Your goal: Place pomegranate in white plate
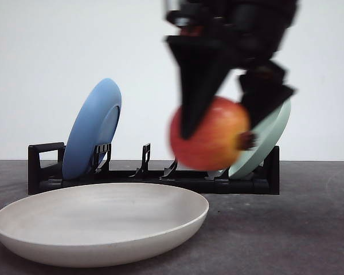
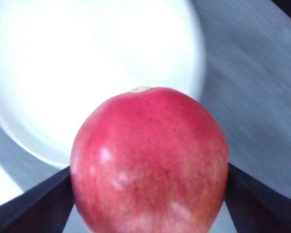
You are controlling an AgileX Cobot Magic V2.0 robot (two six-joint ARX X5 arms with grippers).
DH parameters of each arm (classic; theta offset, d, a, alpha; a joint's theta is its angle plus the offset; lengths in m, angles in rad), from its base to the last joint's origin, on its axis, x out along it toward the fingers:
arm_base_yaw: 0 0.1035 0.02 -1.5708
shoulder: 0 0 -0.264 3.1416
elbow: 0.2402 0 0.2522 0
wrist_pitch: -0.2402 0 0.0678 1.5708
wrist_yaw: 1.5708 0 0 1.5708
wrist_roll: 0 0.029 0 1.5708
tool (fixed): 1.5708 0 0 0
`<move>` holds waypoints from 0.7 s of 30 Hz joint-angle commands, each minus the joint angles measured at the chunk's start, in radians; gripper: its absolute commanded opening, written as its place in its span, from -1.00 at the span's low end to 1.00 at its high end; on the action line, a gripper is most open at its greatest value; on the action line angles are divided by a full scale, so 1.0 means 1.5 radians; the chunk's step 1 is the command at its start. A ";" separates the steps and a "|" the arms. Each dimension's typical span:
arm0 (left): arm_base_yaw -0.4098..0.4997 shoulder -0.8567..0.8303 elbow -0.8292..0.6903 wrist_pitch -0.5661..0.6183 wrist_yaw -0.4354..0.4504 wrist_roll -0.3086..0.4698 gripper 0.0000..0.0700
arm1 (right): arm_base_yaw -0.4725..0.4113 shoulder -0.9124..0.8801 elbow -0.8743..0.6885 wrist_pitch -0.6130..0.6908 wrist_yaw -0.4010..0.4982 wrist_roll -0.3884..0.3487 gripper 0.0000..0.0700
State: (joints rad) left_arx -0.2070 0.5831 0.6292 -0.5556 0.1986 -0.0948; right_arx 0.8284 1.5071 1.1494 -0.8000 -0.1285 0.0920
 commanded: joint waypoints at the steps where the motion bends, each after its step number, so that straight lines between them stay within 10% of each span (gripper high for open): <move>1: -0.001 0.004 0.006 0.007 0.003 -0.001 0.24 | 0.020 0.034 0.025 0.018 -0.005 -0.010 0.45; 21: -0.001 0.004 0.006 0.006 0.003 0.000 0.24 | 0.080 0.211 0.086 0.135 -0.016 0.016 0.47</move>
State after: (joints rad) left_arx -0.2070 0.5831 0.6292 -0.5555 0.1987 -0.0948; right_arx 0.9402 1.8053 1.2503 -0.6081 -0.1535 0.1041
